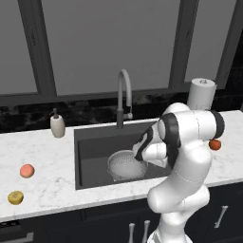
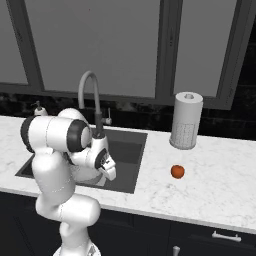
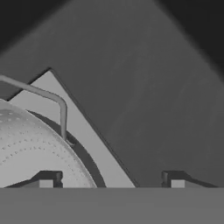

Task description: Put the colander in the sink, put the orange, peach, kiwi in the colander, and turn on the sink faucet and pour water over the colander.

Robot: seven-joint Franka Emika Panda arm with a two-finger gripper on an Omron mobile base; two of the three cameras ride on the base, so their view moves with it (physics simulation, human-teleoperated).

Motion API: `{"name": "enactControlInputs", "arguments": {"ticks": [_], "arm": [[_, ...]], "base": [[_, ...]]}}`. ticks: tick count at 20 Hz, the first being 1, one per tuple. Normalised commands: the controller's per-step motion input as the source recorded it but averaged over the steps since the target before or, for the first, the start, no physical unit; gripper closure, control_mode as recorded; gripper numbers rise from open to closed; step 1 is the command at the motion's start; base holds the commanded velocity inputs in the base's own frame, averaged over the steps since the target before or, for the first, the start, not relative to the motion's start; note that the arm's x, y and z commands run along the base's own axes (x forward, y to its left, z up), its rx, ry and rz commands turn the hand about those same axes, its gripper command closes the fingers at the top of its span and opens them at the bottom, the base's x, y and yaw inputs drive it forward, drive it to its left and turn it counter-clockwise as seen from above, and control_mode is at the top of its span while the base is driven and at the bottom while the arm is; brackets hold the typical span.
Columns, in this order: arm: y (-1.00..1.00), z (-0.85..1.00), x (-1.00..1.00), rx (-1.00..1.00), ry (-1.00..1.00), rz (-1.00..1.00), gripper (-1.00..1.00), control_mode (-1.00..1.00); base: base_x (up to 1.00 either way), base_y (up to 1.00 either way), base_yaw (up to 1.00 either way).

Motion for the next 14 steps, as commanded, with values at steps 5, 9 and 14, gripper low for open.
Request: {"name": "enactControlInputs", "arguments": {"ticks": [5, 9, 14], "arm": [[-0.21, 1.00, -0.20, 0.00, -0.10, 0.00, -1.00, -1.00], [-0.45, 1.00, -0.02, 0.00, -0.05, 0.00, -1.00, -1.00], [-0.59, 1.00, 0.01, 0.00, 0.00, 0.04, -1.00, -1.00]], "base": [[0.00, 0.00, 0.00], [0.00, 0.00, 0.00], [0.00, 0.00, 0.00]]}}
